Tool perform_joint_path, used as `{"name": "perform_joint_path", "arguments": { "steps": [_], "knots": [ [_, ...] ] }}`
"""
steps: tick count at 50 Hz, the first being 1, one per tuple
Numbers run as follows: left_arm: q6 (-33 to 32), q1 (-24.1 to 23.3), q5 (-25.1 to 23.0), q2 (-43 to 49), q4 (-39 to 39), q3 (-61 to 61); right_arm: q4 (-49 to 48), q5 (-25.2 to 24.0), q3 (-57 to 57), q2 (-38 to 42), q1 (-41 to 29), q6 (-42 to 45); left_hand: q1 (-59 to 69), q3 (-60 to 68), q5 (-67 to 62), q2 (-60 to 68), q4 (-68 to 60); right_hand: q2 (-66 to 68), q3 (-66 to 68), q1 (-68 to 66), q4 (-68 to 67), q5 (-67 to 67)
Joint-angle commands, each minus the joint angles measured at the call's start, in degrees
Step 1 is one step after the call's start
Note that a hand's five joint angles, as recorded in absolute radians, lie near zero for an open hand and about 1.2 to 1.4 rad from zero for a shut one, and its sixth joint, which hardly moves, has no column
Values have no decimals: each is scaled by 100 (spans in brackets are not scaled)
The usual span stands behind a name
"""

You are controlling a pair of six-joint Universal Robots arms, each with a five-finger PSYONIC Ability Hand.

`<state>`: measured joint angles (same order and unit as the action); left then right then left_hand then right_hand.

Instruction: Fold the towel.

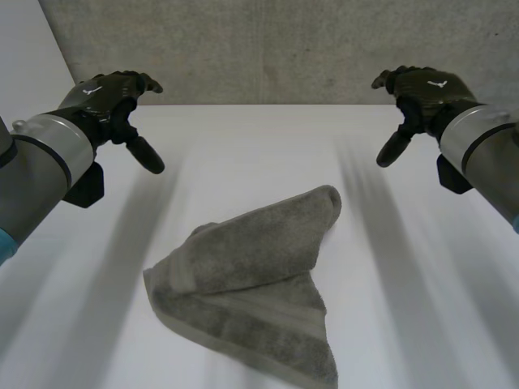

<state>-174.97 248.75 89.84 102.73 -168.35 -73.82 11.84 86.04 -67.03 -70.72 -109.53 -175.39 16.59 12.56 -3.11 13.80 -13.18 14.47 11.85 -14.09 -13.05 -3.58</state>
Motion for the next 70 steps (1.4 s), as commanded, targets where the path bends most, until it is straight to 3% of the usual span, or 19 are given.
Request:
{"name": "perform_joint_path", "arguments": {
  "steps": [1,28,33,35,36,38,39,41,47,57,63,69,70],
  "knots": [
    [-2,-301,8,-148,-163,-142,-15,44,-38,-222,116,5,-486,-256,138,-207,318,-447,-185,409,305,358],
    [6,-274,-1,-183,-180,-168,-6,-18,-30,-267,213,23,-536,-256,189,-257,318,-447,-185,409,305,358],
    [-11,-309,-54,-139,-198,-255,-50,-228,-3,-276,125,102,-385,-256,38,-106,318,-447,-185,409,305,358],
    [-37,-318,-89,-121,-224,-247,46,-858,119,-232,133,268,-368,-256,21,-89,318,-447,-185,409,305,358],
    [-64,-318,-124,-95,-242,-256,46,-861,120,-232,134,269,-368,-256,21,-89,318,-447,-185,409,305,358],
    [-81,-318,-150,-34,-251,-264,186,-1675,198,-39,204,427,-351,-256,4,-72,318,-447,-185,409,305,358],
    [-90,-318,-185,62,-268,-273,187,-1679,199,-38,204,427,-334,-256,-13,-56,318,-447,-185,409,305,358],
    [-90,-327,-221,177,-260,-273,283,-2143,286,373,257,445,-318,-256,-30,-39,318,-447,-185,409,305,358],
    [-64,-327,-361,800,-242,-405,284,-2109,647,1060,178,436,-334,-256,-13,-56,318,-447,-185,409,305,358],
    [24,-537,-256,1776,-426,-537,599,-2048,2191,3123,28,427,-267,-256,-80,11,318,-447,-185,409,305,358],
    [-2,-661,-63,2189,-725,-493,952,-2021,2730,3706,-33,418,270,-256,-617,549,318,-271,-185,232,305,181],
    [-46,-714,16,2428,-716,-379,1092,-2091,2757,3899,-42,270,1213,-256,-1560,1492,318,2366,-185,-2405,305,-2456],
    [-55,-714,8,2436,-708,-379,1092,-2092,2756,3899,-42,269,1979,-256,-2327,2258,318,2370,-185,-2408,305,-2460]
  ]
}}
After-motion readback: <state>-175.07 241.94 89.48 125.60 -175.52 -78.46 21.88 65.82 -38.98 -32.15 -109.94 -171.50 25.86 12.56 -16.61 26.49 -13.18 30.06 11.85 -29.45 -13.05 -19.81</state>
